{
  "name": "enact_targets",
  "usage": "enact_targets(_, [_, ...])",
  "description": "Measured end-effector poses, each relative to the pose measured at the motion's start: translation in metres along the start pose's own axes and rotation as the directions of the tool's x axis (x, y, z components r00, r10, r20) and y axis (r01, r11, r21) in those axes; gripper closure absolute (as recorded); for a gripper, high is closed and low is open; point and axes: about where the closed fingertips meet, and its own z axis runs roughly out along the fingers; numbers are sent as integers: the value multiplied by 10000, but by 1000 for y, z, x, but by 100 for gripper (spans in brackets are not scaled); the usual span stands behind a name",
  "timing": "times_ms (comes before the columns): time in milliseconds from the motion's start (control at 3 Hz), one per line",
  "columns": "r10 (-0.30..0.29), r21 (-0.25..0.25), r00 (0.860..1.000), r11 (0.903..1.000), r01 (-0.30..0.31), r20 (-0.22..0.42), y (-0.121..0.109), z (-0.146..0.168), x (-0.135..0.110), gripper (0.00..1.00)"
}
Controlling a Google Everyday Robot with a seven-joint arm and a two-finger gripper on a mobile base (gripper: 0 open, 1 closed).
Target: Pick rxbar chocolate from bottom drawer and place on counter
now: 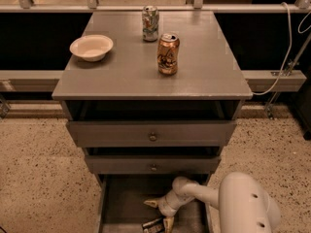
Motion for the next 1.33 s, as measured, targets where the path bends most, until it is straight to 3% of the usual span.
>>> enact_targets(333, [28,-27,10000,10000,-28,59,1,3,1,15])
enact_targets(1333, [65,-6,9999,10000,-65,119,1,3,0,83])
